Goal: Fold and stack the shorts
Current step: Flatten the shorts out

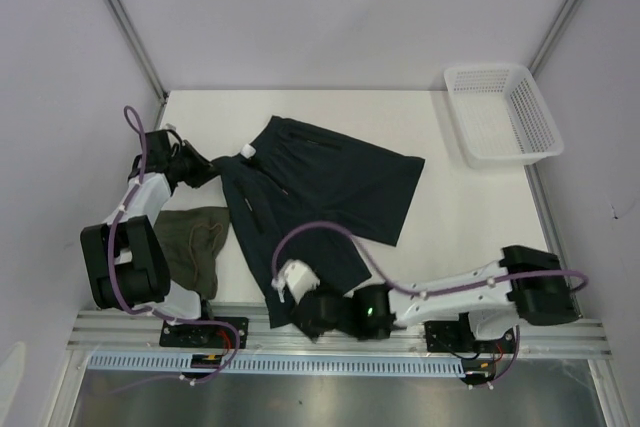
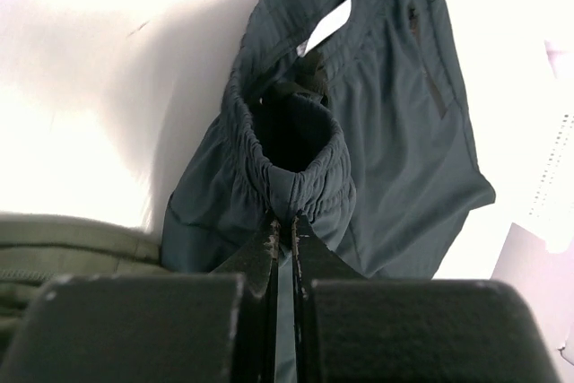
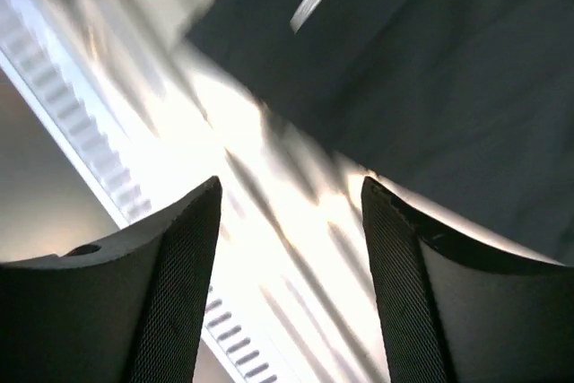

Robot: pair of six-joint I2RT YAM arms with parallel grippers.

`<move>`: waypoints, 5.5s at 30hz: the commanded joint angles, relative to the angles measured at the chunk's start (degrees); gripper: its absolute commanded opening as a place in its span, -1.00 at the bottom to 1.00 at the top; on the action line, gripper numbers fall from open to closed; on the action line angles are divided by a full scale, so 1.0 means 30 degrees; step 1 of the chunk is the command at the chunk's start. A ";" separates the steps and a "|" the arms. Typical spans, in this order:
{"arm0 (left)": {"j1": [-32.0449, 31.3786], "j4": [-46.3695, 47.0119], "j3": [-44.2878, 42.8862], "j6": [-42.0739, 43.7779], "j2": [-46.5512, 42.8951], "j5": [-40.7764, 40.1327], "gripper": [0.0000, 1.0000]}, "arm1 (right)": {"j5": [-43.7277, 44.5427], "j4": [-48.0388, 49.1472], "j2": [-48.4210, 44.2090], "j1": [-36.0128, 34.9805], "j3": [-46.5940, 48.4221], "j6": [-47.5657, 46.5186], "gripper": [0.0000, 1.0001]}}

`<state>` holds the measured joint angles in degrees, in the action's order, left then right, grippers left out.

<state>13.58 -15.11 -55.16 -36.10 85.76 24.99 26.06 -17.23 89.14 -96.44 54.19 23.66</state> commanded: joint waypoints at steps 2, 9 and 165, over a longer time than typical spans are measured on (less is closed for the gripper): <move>0.0306 0.0789 0.0982 -0.0214 -0.1192 -0.0303 -1.00 | -0.3704 0.1674 -0.3315 0.4920 -0.0165 -0.0124 0.37; 0.0394 0.1492 0.1509 -0.0477 -0.0900 0.0516 -1.00 | -0.7279 0.1203 -0.2300 1.6522 0.2059 0.1077 0.00; -0.2095 0.6445 0.3447 0.0402 0.1528 0.1015 -1.00 | -0.9128 -0.4744 2.0441 2.6695 2.7638 -0.7213 -1.00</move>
<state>9.21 3.73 -40.69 -35.94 88.88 26.74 -5.65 -31.38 150.43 -19.66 135.35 -0.25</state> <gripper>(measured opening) 0.012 0.009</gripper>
